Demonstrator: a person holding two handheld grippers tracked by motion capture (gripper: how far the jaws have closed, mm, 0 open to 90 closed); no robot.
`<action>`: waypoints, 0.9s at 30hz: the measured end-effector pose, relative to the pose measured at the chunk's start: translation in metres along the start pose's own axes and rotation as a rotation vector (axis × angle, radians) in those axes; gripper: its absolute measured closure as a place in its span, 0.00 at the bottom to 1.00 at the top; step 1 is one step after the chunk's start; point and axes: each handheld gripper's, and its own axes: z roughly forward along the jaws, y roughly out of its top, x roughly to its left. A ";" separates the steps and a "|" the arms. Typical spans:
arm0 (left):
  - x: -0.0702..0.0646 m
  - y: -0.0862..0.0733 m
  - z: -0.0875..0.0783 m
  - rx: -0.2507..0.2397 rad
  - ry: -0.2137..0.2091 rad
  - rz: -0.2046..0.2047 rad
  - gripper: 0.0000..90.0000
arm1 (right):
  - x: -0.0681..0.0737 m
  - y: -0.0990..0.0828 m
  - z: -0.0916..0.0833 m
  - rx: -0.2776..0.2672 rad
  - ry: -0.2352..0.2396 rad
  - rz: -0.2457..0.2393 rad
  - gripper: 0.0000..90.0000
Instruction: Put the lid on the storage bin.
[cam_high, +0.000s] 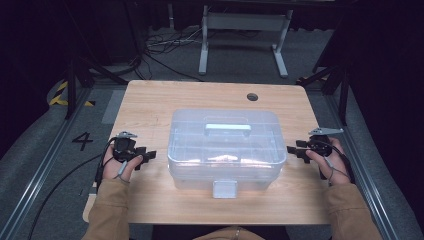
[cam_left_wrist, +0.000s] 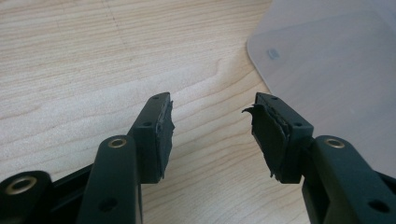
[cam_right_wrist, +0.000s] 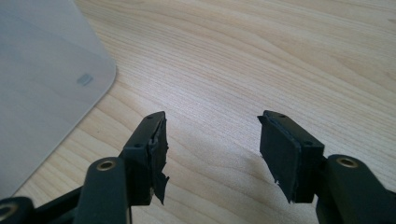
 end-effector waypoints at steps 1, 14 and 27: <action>0.001 0.000 0.001 0.004 0.001 -0.001 0.54 | 0.000 0.000 0.001 0.002 0.002 0.000 0.47; 0.003 -0.005 0.009 0.049 0.018 0.018 0.53 | 0.001 -0.006 0.009 0.021 0.002 -0.008 0.47; -0.001 -0.008 0.017 0.140 -0.003 0.115 0.48 | 0.006 -0.007 0.014 0.009 -0.001 -0.078 0.41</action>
